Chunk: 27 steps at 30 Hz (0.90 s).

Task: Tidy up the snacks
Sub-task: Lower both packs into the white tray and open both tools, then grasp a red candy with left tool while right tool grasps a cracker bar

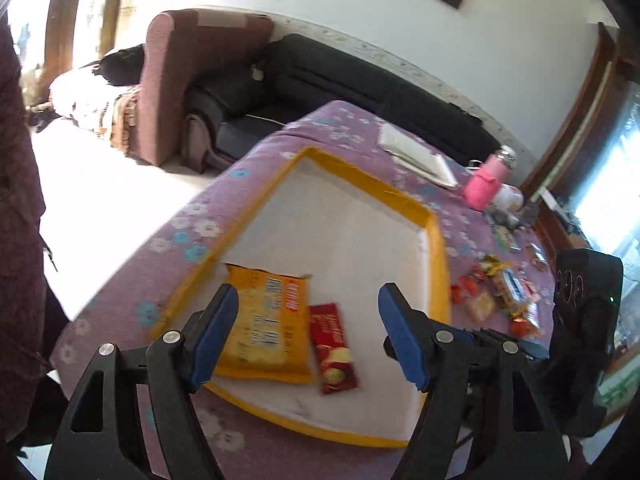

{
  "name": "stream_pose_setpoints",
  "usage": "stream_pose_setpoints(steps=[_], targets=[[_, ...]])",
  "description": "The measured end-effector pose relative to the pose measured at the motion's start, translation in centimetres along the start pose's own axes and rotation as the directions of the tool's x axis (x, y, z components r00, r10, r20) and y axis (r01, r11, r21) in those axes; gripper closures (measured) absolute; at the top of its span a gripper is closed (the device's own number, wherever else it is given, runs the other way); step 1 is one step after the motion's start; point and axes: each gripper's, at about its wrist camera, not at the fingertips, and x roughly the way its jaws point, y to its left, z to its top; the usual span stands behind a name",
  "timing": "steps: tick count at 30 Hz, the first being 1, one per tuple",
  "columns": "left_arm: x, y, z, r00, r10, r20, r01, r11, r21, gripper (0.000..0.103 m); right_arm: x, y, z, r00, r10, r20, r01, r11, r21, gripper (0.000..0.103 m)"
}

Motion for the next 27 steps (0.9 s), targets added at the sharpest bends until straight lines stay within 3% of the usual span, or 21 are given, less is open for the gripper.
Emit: stream_pose_setpoints(steps=[4, 9, 12, 17, 20, 25, 27], targets=[[0.2, -3.9, -0.9, 0.993, -0.107, -0.042, 0.11, 0.992, 0.06, 0.03, -5.0, -4.6, -1.2, 0.996, -0.053, 0.074, 0.048, 0.997, 0.063, 0.053], [1.0, -8.2, -2.0, 0.984, -0.161, -0.075, 0.169, 0.98, 0.107, 0.03, -10.2, -13.0, -2.7, 0.965, -0.241, 0.106, 0.22, 0.959, 0.178, 0.051], [1.9, -10.0, -2.7, 0.98, -0.167, -0.103, 0.179, 0.977, 0.114, 0.03, -12.1, -17.3, -4.1, 0.955, -0.278, 0.104, 0.242, 0.932, 0.27, 0.049], [2.5, -11.6, -3.2, 0.979, -0.158, -0.127, 0.172, 0.98, 0.102, 0.03, -10.3, -19.8, -5.1, 0.975, -0.207, 0.081, 0.162, 0.912, 0.377, 0.049], [2.4, -12.0, -3.4, 0.98, -0.148, -0.133, 0.162, 0.981, 0.105, 0.03, -8.2, -20.4, -4.7, 0.977, -0.203, 0.065, 0.158, 0.895, 0.418, 0.049], [1.8, -12.3, -3.5, 0.983, -0.131, -0.127, 0.146, 0.981, 0.125, 0.03, -4.9, -21.3, -2.6, 0.953, -0.302, 0.024, 0.25, 0.83, 0.499, 0.047], [1.8, -12.4, -3.6, 0.984, -0.126, -0.127, 0.143, 0.98, 0.137, 0.03, -4.1, -20.7, -1.6, 0.93, -0.368, 0.01, 0.317, 0.813, 0.488, 0.047]])
